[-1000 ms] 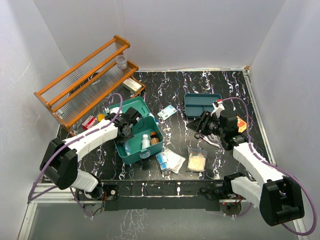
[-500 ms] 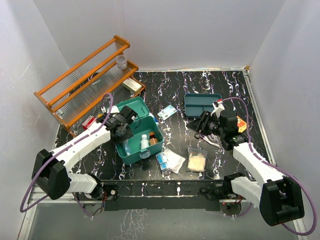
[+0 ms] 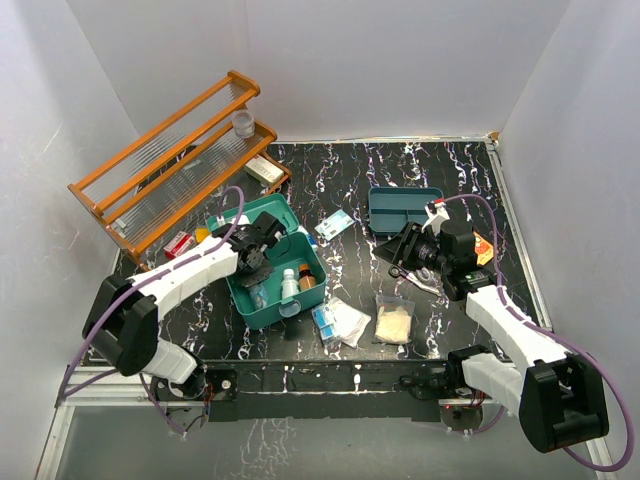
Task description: Organize the medicine kit
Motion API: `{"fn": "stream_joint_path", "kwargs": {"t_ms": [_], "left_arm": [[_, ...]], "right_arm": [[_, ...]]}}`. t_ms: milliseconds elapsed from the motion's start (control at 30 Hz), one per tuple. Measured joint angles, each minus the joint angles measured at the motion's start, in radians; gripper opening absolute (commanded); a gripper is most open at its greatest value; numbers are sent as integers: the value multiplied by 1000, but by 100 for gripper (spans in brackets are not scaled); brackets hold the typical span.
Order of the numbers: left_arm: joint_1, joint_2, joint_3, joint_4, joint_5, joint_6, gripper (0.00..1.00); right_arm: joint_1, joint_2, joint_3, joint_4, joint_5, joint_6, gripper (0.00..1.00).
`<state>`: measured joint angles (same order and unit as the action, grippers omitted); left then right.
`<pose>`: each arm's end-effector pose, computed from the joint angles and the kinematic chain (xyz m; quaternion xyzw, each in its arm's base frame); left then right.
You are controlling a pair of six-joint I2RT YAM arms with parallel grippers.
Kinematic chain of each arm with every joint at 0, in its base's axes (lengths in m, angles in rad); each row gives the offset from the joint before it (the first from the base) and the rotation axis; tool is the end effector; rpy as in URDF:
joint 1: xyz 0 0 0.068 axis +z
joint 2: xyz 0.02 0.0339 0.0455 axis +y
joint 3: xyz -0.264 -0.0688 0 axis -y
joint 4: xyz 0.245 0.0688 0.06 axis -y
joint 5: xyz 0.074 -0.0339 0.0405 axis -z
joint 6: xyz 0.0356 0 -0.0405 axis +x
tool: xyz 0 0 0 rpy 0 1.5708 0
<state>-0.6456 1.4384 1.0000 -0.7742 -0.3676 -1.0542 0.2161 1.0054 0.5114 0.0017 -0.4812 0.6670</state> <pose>0.2234 -0.1523 0.2251 -0.2282 0.9407 -0.0129 0.2507 0.2072 0.0624 0.2232 0.0670 0.8396 0.3980 0.3635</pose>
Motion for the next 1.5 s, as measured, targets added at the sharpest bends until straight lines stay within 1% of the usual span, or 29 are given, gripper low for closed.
{"fn": "stream_joint_path", "kwargs": {"t_ms": [167, 267, 400, 467, 500, 600, 667, 700, 767, 967, 1067, 1167, 1200, 1300, 1367, 1433, 1500], "left_arm": [[-5, 42, 5, 29, 15, 16, 8], [-6, 56, 18, 32, 15, 19, 8], [-10, 51, 24, 34, 16, 23, 1], [-11, 35, 22, 47, 26, 29, 1], [-11, 19, 18, 63, 36, 33, 1], [-11, -30, 3, 117, 67, 39, 9], [-11, -50, -2, 145, 82, 42, 9], [-11, -55, -3, 160, 89, 44, 9], [-11, -54, -8, 190, 100, 48, 4], [-11, -48, -17, 214, 101, 55, 1], [-11, -49, -24, 185, 85, 16, 0], [-11, -72, -73, 142, 63, -49, 0], [-10, -89, -93, 122, 54, -71, 1], [-8, -140, -127, 64, 30, -124, 23], [-8, -169, -136, 27, 28, -148, 33], [-8, -185, -135, 0, 24, -160, 38], [-9, -185, -119, -21, 22, -158, 39]], "right_arm": [[0, -5, -2, 0, 0, -7, 40], [0, -5, -2, 0, 0, -8, 40], [0, -5, -2, 0, 0, -11, 40], [0, -5, -2, 0, 0, -11, 39], [0, -4, -2, 0, 0, -11, 39], [0, -4, -2, 0, 0, -11, 39], [0, -4, -2, 0, 0, -11, 39], [0, -5, -2, 0, 0, -11, 39], [0, -4, -2, 0, 0, -11, 39], [0, -5, -2, 0, 1, -11, 39], [0, -5, -2, 0, 1, -11, 39], [0, -5, -2, 0, 1, -11, 39], [0, -5, -2, 0, 1, -11, 39], [0, -5, -2, 0, 0, -11, 39], [0, -5, -2, 0, 0, -11, 40], [0, -5, -2, 0, 0, -11, 40], [0, -5, -2, 2, 0, -11, 40]]}}
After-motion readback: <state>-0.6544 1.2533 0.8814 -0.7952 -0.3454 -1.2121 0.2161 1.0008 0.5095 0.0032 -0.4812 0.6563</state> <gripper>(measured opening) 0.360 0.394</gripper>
